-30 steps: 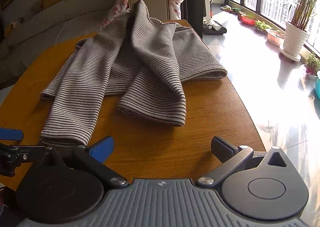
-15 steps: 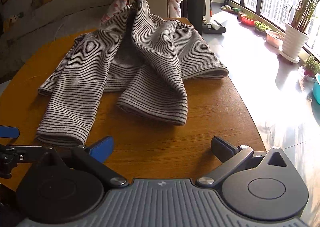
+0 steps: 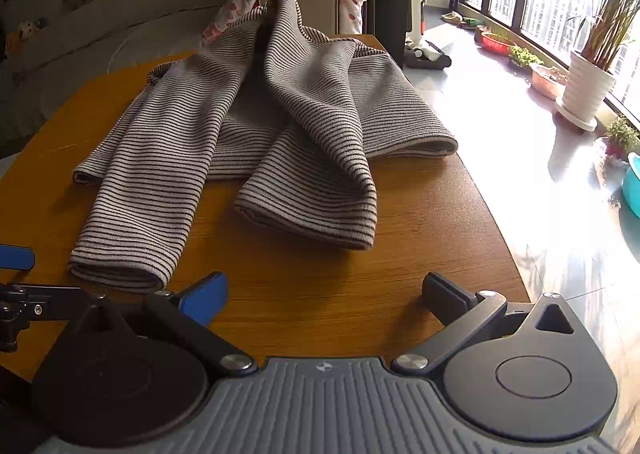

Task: Fold clothes

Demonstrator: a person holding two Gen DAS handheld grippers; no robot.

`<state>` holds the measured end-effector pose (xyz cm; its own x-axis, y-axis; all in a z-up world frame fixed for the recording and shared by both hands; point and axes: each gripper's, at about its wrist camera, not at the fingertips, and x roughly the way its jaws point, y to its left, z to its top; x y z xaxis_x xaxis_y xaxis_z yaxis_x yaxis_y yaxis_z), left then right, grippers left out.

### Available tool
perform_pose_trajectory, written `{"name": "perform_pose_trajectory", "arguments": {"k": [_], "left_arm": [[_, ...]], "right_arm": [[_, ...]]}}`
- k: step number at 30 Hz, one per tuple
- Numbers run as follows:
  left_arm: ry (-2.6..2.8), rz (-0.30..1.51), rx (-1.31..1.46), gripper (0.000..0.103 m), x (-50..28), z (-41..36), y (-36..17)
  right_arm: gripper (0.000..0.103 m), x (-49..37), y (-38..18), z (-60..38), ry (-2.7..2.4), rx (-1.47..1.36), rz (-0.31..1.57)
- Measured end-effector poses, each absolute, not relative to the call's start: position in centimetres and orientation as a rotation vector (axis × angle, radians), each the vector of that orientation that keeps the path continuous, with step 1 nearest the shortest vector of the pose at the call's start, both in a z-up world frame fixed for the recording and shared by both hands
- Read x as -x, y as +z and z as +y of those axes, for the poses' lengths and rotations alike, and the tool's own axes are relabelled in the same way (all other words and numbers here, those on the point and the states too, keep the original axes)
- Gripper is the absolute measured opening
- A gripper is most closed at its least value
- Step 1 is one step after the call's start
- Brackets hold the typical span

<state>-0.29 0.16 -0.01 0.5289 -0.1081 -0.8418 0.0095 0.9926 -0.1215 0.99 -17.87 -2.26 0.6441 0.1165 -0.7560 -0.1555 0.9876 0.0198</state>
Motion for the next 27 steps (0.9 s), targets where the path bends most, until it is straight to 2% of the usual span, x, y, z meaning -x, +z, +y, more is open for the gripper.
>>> {"name": "perform_pose_trajectory", "arguments": {"k": [27], "left_arm": [[-0.070,1.015,0.096,0.103,0.33,-0.03,-0.02]], "right_arm": [[0.103,-0.91,-1.88,-18.19,0.156,0.055,0.860]]}}
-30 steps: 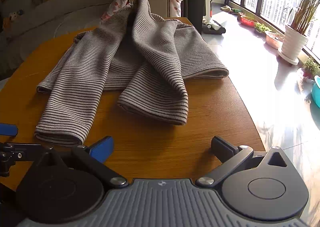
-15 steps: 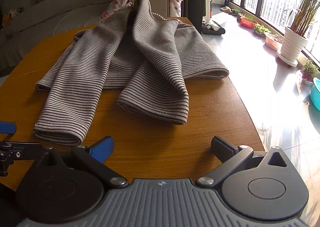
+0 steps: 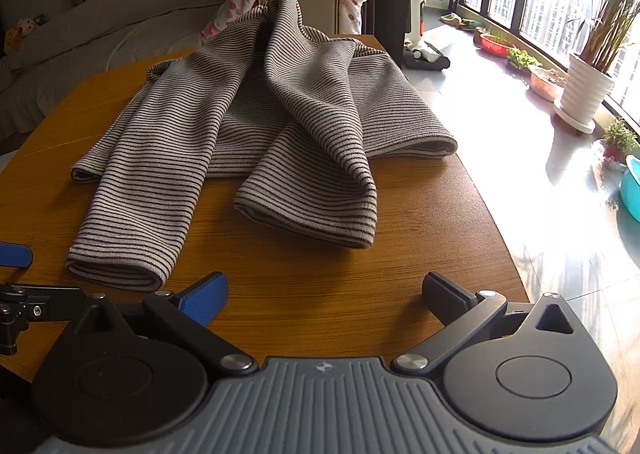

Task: Fold clothes

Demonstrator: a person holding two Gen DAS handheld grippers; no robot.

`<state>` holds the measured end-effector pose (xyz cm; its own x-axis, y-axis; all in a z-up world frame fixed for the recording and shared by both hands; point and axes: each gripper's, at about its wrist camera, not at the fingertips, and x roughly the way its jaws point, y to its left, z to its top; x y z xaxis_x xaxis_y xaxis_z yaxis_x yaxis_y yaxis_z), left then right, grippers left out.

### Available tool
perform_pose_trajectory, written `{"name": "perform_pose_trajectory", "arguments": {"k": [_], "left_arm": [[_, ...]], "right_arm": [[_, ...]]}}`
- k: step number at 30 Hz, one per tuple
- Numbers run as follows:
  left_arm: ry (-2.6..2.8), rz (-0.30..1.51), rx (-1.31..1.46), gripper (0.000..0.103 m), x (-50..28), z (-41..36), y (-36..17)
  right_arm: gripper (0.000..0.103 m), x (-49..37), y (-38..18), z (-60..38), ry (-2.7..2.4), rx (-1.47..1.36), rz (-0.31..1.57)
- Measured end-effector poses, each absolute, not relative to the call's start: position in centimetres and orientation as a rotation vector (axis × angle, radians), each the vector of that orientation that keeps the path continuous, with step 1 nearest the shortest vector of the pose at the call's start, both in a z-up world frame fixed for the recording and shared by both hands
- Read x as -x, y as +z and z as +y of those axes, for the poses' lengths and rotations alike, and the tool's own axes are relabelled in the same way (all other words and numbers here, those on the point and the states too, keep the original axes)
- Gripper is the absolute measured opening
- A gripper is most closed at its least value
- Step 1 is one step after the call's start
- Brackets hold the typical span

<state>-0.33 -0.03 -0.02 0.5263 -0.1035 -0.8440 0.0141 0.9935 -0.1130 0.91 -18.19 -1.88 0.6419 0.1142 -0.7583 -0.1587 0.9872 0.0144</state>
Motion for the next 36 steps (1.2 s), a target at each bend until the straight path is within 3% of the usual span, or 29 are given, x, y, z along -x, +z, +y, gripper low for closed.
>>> {"name": "perform_pose_trajectory", "arguments": {"k": [29,36], "left_arm": [[-0.095,1.014,0.096,0.103,0.2,0.2,0.2],[-0.197,0.905,0.180,0.103,-0.7,1.6,2.6]], "right_arm": [[0.103,-1.1,-1.8,-18.3,0.164,0.056,0.861],[0.103,-1.7,-0.4,-19.7,0.176,-0.001,0.842]]}}
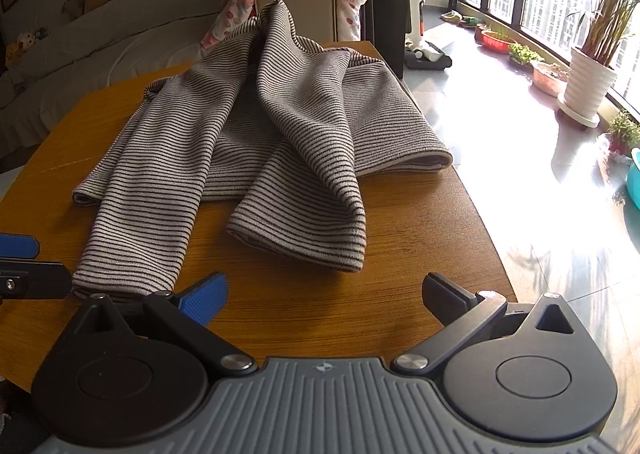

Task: Fold clothes

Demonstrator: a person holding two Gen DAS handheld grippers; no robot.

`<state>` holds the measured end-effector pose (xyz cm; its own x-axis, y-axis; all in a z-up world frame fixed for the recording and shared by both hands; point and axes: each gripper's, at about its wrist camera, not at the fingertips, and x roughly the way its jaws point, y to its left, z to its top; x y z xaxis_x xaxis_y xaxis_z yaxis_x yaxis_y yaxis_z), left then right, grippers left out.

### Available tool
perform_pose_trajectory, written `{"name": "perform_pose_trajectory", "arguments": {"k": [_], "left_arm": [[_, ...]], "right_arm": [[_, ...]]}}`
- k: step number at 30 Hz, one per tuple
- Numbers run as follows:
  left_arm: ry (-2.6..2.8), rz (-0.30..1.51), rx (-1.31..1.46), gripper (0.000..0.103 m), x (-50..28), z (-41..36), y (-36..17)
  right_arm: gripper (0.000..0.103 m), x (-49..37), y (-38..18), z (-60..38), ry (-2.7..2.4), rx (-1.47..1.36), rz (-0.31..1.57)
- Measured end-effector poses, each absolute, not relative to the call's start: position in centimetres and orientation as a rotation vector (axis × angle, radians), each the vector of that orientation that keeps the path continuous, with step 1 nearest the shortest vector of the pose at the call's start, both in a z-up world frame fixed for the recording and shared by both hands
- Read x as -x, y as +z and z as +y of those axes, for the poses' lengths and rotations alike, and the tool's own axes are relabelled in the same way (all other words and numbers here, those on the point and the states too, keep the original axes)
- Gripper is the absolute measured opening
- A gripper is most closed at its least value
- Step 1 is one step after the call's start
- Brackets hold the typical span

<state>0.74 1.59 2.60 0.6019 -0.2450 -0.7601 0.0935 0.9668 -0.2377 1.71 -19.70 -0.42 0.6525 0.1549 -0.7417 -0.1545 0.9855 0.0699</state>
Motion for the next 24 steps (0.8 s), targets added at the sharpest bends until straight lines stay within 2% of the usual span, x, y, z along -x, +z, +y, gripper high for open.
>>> {"name": "perform_pose_trajectory", "arguments": {"k": [6,13,20,22,24], "left_arm": [[-0.267,0.769,0.222,0.103,-4.2,2.4,4.1],[-0.288,0.760,0.323,0.103,-11.2,3.4,2.7],[-0.243,0.839,0.418,0.103,-15.4,5.4,-0.5],[-0.276,0.834,0.365,0.103,-15.0,5.3,-0.7],[-0.301,0.835,0.298,0.103,-14.6,4.8,-0.7]], "right_arm": [[0.103,-4.2,2.6,-19.9,0.239,-0.089,0.727],[0.103,-11.1,3.2,-18.4,0.269,-0.020,0.669],[0.103,-18.4,0.1,-18.5,0.332,-0.219,0.796],[0.103,-19.0,-1.2,-18.0,0.369,-0.273,0.854],[0.103,-18.4,-1.5,-17.5,0.362,-0.233,0.823]]}}
